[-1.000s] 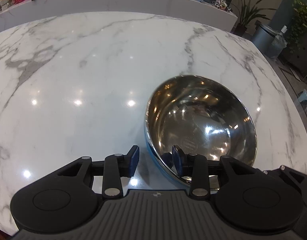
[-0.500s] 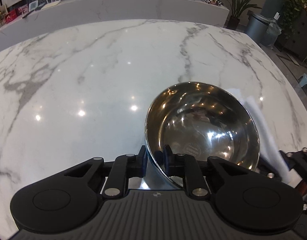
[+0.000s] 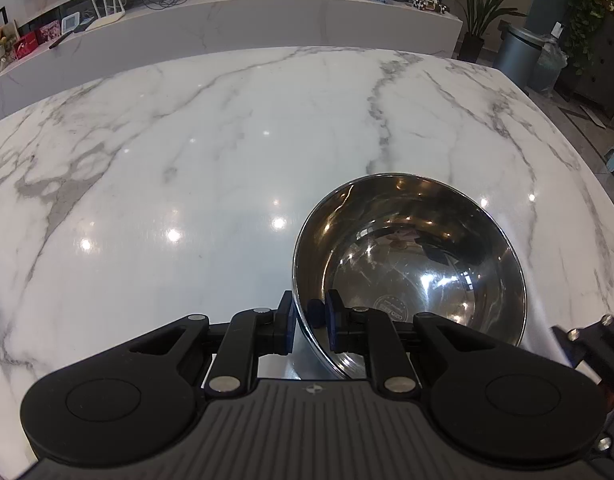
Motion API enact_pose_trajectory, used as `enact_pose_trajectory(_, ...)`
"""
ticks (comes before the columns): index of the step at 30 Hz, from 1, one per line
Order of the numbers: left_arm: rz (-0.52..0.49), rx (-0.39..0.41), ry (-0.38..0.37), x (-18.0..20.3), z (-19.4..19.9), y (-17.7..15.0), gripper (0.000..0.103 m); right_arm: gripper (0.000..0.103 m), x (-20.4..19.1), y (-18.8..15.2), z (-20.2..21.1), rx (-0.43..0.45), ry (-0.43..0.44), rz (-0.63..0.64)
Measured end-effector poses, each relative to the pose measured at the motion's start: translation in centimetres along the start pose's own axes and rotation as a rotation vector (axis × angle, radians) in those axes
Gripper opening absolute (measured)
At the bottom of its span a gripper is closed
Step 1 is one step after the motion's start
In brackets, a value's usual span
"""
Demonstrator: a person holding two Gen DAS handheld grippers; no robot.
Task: Clean bowl
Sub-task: 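Wipe the outer wall with the towel while the left gripper rotates the bowl, then open the left gripper to release the bowl rim, leaving the bowl upright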
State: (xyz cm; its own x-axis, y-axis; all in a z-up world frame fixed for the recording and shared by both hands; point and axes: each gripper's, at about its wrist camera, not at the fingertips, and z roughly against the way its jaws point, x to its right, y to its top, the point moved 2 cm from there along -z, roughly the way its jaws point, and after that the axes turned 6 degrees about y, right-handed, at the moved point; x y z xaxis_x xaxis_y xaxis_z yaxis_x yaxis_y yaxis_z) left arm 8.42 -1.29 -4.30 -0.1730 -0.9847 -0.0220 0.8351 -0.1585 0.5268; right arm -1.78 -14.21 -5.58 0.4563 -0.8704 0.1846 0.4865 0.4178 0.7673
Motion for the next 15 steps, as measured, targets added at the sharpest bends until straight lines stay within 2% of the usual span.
enact_pose_trajectory(4, 0.027, 0.013, -0.006, -0.3, 0.1, -0.1, 0.014, 0.015, 0.0, -0.2, -0.3, -0.026, -0.016, -0.001)
enact_pose_trajectory(5, 0.037, 0.022, -0.005, -0.5, 0.2, -0.1, 0.017, 0.015, 0.1, -0.1, -0.3, -0.026, -0.026, -0.005)
enact_pose_trajectory(7, 0.054, 0.046, -0.005, -0.7, 0.5, 0.0, 0.03, 0.015, 0.8, -0.1, -0.4, -0.026, -0.061, -0.033)
enact_pose_trajectory(8, 0.063, 0.058, -0.006, -0.8, 0.7, 0.0, 0.041, 0.015, 1.2, -0.1, -0.5, -0.03, -0.079, -0.05)
enact_pose_trajectory(9, 0.07, 0.069, -0.007, -0.9, 0.9, 0.1, 0.047, 0.015, 1.7, 0.0, -0.6, -0.033, -0.097, -0.068)
enact_pose_trajectory(13, 0.109, 0.122, -0.031, -1.3, 1.9, 0.3, 0.053, 0.015, 3.6, 0.0, -1.1, -0.049, -0.151, -0.143)
enact_pose_trajectory(15, 0.122, 0.141, -0.041, -1.3, 2.3, 0.3, 0.063, 0.015, 4.4, -0.1, -1.4, -0.059, -0.16, -0.178)
